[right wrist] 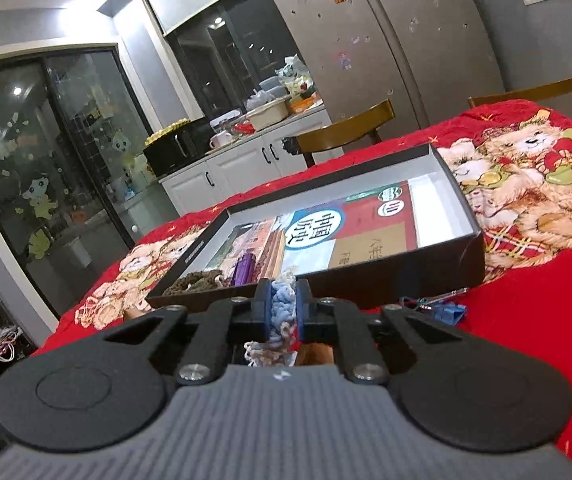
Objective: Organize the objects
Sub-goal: 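Grasp the brown knitted bow with the left tool while the right tool grasps the blue crochet ring, then lift and carry the bow and the blue ring over the box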
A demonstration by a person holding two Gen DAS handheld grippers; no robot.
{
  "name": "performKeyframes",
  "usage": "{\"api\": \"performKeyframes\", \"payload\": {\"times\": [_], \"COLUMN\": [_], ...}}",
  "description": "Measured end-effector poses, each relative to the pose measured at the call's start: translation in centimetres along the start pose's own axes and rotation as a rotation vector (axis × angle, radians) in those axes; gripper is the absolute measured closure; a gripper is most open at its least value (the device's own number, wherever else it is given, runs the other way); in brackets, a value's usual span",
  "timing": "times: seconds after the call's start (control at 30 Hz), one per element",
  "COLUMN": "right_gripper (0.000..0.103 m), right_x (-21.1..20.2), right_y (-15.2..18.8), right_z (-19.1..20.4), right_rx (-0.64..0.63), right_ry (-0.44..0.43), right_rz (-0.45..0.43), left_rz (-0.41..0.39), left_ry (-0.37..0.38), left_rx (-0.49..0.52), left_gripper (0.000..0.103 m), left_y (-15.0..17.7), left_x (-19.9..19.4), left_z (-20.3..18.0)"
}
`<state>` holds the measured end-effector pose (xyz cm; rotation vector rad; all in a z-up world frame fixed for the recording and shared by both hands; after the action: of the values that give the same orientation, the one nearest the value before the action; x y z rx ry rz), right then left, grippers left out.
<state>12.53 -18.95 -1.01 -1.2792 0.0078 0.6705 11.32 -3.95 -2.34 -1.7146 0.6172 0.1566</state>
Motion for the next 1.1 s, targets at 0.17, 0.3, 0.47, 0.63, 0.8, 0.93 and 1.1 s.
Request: {"api": "performKeyframes", "payload": {"times": [0.17,0.3,0.47,0.63,0.8,0.93,1.1], "right_gripper": [0.089,0.089,0.089,0.089,0.089,0.089,0.089], "right_x": [-0.1,-0.5,-0.6,-0.6,-1.0,-1.3,-1.5], "right_y": [0.1,-0.2,-0.2,0.0,0.1,0.4,0.7], "right_z": [0.0,-0.1,-0.5,-0.4,-0.4,-0.3,0.3], "right_rx": [0.009,0.022,0.038,0.038,0.031,0.035,0.026], "right_ry": [-0.02,-0.012,-0.007,-0.003,0.001,-0.001,-0.018], "right_rz": [-0.01,-0.038,-0.055,-0.054,-0.064,-0.063,-0.054], "left_rz": [-0.009,-0.015,-0.027,-0.065,-0.098,-0.096,-0.105], "left_ry": [-0.004,-0.006,-0.013,-0.015,-0.016,-0.022,-0.042], "left_rx": [0.004,0.021,0.026,0.049,0.07,0.065,0.073], "left_gripper": [0.057,0.057,0.057,0.057,0.057,0.057,0.057], "left_y": [0.0,0.1,0.1,0.0,-0.1,-0.1,-0.1], "left_x": [-0.2,-0.3,-0.5,-1.2,-1.9,-1.8,-2.0], "left_z": [-0.1,-0.4,-0.5,-0.9,-1.0,-0.9,-1.1]}}
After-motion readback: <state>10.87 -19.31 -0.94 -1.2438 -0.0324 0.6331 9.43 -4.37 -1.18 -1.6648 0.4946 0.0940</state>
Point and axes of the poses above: each gripper's, at about its wrist camera, not at the fingertips, and x roughly the way its jaws point, z to its left, y to its underside, the point moved 6 cm from there along x, roughly the way its jaws point, and after that the axes turned 7 degrees about -x, right-handed, at the moved point
